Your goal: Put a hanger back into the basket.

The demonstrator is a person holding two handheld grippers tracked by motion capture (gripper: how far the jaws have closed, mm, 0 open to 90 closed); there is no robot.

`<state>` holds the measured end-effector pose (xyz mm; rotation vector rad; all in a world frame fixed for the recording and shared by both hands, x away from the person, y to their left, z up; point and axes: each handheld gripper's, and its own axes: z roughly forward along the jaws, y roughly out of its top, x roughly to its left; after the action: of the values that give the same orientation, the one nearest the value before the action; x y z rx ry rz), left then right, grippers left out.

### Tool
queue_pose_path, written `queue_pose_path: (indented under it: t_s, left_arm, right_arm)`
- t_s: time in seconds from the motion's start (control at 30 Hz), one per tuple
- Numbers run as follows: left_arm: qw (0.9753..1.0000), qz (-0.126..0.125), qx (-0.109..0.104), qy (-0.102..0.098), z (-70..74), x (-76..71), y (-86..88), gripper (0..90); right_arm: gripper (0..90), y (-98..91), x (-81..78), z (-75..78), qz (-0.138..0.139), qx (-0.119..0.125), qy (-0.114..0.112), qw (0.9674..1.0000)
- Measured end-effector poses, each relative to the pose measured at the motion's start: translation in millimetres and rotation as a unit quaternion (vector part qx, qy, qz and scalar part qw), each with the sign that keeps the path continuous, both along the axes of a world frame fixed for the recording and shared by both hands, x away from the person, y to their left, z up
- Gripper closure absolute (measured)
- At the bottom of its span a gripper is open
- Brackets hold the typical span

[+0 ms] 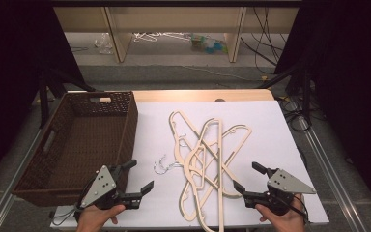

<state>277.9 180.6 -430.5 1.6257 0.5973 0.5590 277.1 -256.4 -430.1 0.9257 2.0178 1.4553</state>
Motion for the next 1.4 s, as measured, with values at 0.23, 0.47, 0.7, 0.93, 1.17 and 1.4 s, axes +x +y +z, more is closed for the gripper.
queue_pose_path:
  t_s: [0.23,0.47,0.7,0.93,1.17,1.4]
  left_arm:
    - [1.0000,0.000,0.000,0.001,-0.2,0.0,-0.4,15.8]
    - [1.0000,0.000,-0.006,0.002,-0.8,0.6,-0.6,15.8]
    - [1.0000,0.000,0.003,0.001,-0.5,-0.2,-1.1,15.8]
    - [1.0000,-0.001,0.003,0.007,-1.5,-1.0,-2.7,15.8]
    - [1.0000,-0.002,0.005,0.007,-2.1,-0.7,-3.7,15.8]
    - [0.9999,-0.005,0.008,0.007,-2.6,-0.9,-4.6,15.8]
  right_arm:
    - [16.0,0.4,1.3,-3.0,-0.002,-0.022,0.025,0.9994]
    - [16.7,5.2,1.9,-7.3,-0.004,-0.036,0.055,0.9978]
    - [18.1,10.4,0.9,-11.5,0.010,-0.066,0.091,0.9936]
    - [23.2,22.2,1.8,-23.6,0.023,-0.107,0.144,0.9834]
    - [30.4,40.5,0.0,-35.7,0.027,-0.146,0.208,0.9668]
    - [35.0,60.8,-2.7,-47.9,0.033,-0.175,0.243,0.9536]
